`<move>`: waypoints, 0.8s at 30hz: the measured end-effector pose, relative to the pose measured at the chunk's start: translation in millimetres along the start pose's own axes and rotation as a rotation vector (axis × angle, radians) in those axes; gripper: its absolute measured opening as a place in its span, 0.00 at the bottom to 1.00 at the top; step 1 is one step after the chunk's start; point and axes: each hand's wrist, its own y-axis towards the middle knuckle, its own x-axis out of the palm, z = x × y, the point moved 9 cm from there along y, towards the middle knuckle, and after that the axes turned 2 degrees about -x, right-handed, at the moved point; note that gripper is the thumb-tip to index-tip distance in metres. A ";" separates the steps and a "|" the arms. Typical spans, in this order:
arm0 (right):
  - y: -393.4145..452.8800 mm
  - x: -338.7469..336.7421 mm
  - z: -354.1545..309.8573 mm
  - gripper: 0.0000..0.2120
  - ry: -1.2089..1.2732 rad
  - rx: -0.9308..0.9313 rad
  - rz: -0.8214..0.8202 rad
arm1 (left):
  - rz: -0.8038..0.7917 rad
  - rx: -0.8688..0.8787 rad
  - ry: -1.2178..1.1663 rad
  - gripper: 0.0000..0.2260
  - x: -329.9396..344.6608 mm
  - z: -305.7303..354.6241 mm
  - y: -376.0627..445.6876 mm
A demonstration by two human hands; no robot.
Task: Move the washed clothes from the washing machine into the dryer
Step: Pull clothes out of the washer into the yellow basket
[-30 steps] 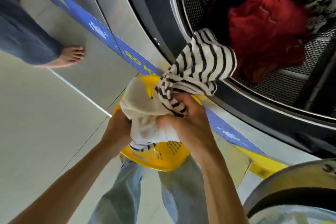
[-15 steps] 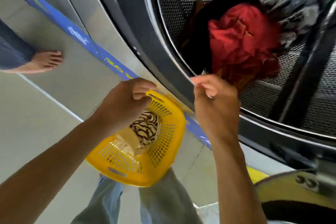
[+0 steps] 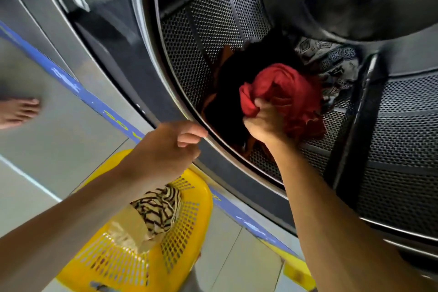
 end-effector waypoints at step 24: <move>-198.7 -37.3 -17.6 0.49 0.025 0.030 -0.051 | -0.278 -0.123 -0.234 0.24 17.2 -52.5 -75.7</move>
